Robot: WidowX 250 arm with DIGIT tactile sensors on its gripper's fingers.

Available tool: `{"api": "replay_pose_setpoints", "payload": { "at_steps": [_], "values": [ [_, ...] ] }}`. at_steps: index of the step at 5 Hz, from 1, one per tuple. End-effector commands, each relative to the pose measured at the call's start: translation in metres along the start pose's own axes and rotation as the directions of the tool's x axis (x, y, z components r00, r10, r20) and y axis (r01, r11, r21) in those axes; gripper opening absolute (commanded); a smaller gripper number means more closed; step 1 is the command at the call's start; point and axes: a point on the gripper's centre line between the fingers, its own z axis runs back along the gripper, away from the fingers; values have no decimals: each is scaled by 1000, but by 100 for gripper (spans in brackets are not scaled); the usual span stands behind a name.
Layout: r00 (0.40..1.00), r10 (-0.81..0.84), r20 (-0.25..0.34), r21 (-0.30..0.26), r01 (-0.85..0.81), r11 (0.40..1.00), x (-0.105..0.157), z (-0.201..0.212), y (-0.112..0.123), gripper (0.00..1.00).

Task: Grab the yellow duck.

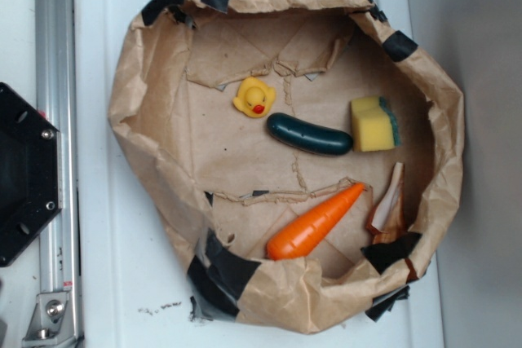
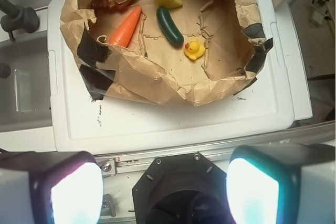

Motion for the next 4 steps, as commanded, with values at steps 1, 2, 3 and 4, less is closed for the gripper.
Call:
{"api": "replay_pose_setpoints", "payload": {
  "at_steps": [1, 2, 3, 4],
  "values": [
    [1000, 0, 0, 0, 0, 1000, 0, 0, 0, 100],
    [996, -22, 92, 58, 17, 998, 48, -4, 13, 100],
    [998, -35, 58, 22, 33, 999, 75, -25, 22, 100],
    [998, -58, 25, 23, 58, 998, 97, -77, 24, 100]
  ]
}}
